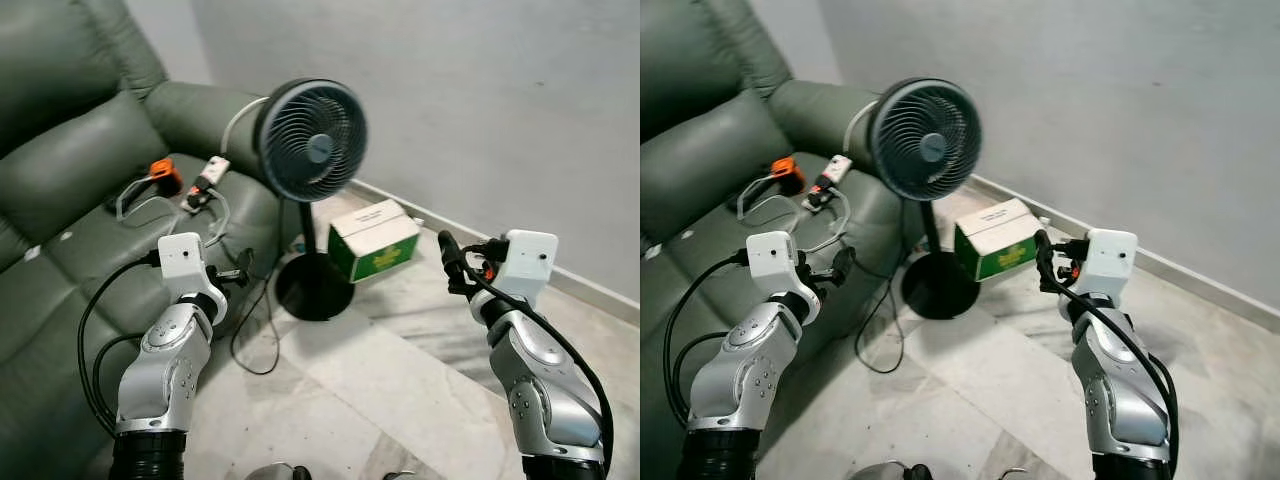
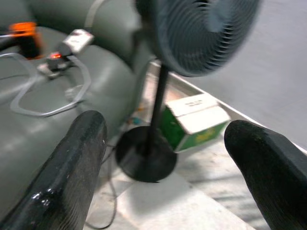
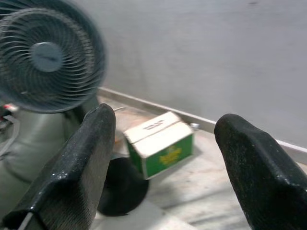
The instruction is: Hang keys on a hook
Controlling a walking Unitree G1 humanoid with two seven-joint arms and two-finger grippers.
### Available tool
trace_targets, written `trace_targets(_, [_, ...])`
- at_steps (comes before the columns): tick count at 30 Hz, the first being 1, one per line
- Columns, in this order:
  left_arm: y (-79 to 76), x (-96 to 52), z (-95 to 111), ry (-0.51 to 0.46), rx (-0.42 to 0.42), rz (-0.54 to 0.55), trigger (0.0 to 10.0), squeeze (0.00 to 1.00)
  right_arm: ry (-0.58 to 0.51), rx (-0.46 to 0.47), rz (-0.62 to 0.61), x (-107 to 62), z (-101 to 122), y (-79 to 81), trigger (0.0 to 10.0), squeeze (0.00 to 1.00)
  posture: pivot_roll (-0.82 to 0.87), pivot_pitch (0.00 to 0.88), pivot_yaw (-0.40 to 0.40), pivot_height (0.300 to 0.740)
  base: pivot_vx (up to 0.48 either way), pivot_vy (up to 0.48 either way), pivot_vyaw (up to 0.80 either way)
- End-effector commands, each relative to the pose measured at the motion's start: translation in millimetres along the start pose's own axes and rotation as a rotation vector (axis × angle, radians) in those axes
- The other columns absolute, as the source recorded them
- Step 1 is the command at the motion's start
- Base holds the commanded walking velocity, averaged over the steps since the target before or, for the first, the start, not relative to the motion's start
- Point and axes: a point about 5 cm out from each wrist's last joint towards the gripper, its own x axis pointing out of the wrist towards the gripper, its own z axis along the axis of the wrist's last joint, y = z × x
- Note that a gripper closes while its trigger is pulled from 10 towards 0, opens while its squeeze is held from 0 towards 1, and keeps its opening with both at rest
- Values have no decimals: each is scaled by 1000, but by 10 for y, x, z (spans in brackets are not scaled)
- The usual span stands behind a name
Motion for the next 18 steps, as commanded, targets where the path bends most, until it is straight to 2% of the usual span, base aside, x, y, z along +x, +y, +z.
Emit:
trace_targets(1, [40,8,-3,3,4,1,10000,0,11,8,15,-1,-33,49,10000,0,-7,119,93,740,0,0,-800])
trace_targets(10, [-18,31,28,-28,15,-31,10000,0,12,14,22,6,-35,86,10000,0,-5,130,87,740,0,0,-800])
trace_targets(13, [-74,6,-46,14,-39,-81,10000,0,-2,18,5,44,-23,66,10000,0,-4,136,94,740,0,0,-800])
trace_targets(18, [-127,5,-131,38,-56,-101,10000,0,-14,42,-12,94,-52,73,10000,0,0,145,100,740,0,0,-800])
